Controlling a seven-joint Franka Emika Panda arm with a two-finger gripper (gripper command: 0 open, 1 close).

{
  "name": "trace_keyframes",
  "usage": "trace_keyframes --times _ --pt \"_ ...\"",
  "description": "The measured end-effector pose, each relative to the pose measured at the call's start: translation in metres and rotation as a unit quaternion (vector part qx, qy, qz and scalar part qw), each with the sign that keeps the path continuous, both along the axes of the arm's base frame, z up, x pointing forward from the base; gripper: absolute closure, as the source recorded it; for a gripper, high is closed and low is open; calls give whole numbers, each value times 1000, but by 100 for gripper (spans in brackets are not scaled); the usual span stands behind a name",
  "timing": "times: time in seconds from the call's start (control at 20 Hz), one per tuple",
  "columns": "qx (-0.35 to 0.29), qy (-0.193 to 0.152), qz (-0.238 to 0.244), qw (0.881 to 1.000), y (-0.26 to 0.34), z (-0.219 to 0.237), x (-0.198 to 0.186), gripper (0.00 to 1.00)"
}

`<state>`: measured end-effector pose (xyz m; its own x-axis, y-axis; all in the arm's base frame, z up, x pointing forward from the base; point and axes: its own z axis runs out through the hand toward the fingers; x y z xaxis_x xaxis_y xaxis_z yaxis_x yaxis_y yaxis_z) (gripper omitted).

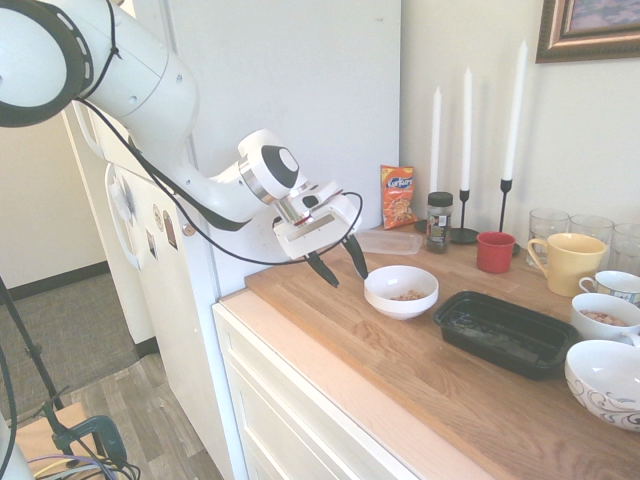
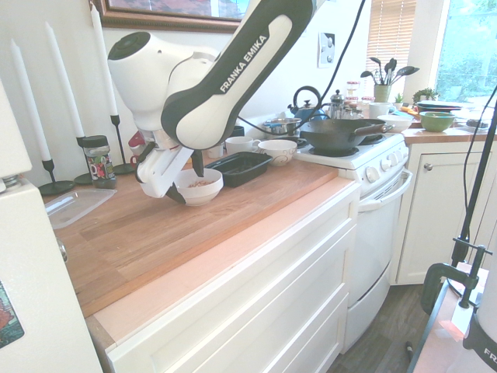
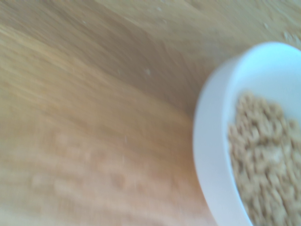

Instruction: Put the cereal into the box

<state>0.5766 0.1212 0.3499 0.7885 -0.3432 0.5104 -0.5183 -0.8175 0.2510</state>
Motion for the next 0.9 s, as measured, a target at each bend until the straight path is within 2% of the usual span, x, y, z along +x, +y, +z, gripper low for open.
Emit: trace_keyframes --times 0.35,0.7,0.75,0.9 --pt "-31 -7 -13 999 -2 -22 39 0" --pt "-59 -4 -30 998 -23 -36 59 0" --pt "-60 -3 -32 998 -25 -37 60 100" --pt "-64 0 -37 997 -30 -41 63 100"
